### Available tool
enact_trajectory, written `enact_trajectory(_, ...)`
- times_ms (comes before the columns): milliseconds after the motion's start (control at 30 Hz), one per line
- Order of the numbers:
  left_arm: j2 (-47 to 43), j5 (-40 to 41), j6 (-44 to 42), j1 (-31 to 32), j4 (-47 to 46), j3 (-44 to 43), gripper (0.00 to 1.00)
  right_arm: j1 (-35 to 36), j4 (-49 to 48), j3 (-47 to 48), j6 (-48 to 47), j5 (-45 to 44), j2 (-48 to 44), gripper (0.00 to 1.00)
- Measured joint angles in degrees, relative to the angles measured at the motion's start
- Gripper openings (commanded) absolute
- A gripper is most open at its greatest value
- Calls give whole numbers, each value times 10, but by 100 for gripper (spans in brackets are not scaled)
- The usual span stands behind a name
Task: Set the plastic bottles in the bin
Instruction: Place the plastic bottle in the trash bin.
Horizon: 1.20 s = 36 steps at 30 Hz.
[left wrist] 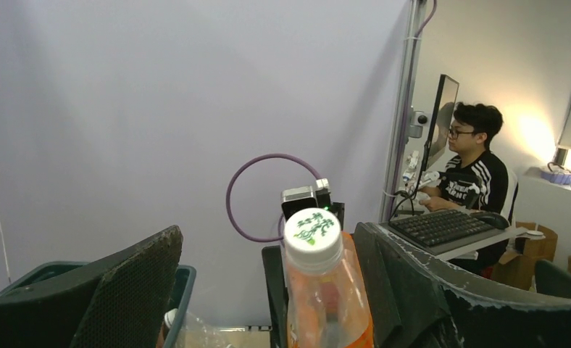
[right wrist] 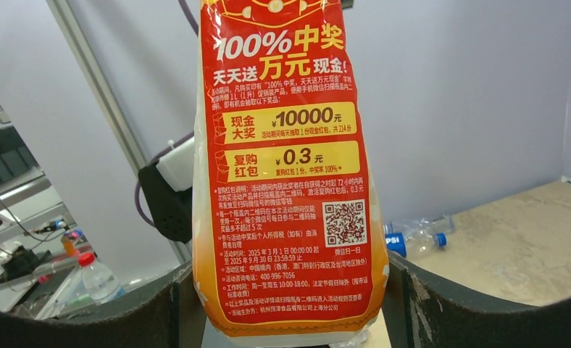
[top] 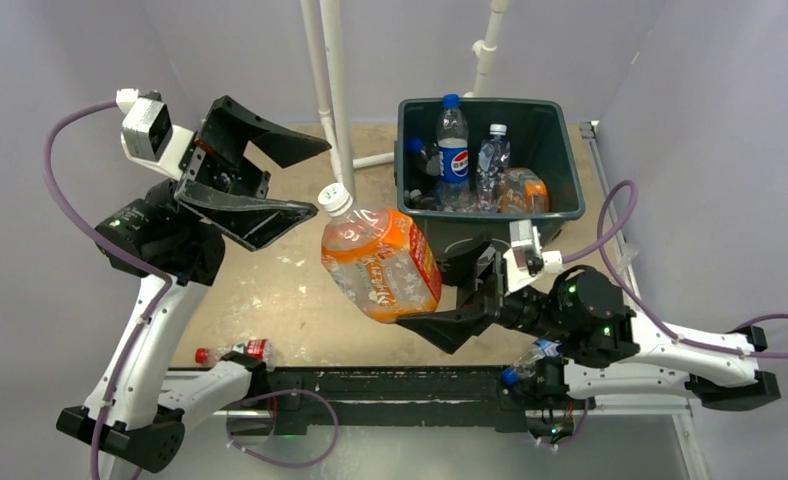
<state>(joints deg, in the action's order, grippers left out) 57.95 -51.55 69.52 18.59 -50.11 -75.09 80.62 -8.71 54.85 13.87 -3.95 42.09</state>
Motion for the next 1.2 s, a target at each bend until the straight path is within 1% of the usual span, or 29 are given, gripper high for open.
enact_trajectory(367, -5, -16, 19, 8, -25, 19, 82, 0, -42, -7, 1, -10, 41, 0)
enact_trajectory(433, -6, -17, 19, 12, -24, 27, 79, 0, -45, -6, 0, -10, 53, 0)
enact_trajectory(467, -8, -17, 19, 15, -24, 35, 75, 0, -46, -6, 0, -11, 57, 0)
enact_trajectory(633, -14, -13, 24, 36, -26, 76, 50, 0, -50, -7, 0, -18, 61, 0)
enact_trajectory(733, -14, -9, 24, 47, -25, 82, 35, -1, -55, -13, 0, -33, 60, 0)
enact_trajectory(833, -16, -6, 22, 53, -20, 82, 13, 0, -61, -19, -2, -41, 58, 0)
enact_trajectory(867, -17, -3, 23, 54, -14, 82, 2, 0, -62, -19, -5, -42, 58, 0)
enact_trajectory(933, -21, 2, 17, 55, -4, 82, 0, 0, -63, -19, -9, -43, 57, 0)
enact_trajectory(967, -23, 5, 13, 55, 0, 82, 0, 0, -63, -19, -9, -44, 57, 18)
enact_trajectory(1067, -31, 15, -6, 57, 23, 82, 0, 0, -63, -19, -8, -46, 57, 87)
enact_trajectory(1100, -32, 19, -14, 59, 32, 81, 0, 0, -62, -19, -8, -47, 56, 97)
enact_trajectory(1200, -18, 39, -46, 60, 73, 56, 0, 0, -40, -17, -6, -74, 40, 99)
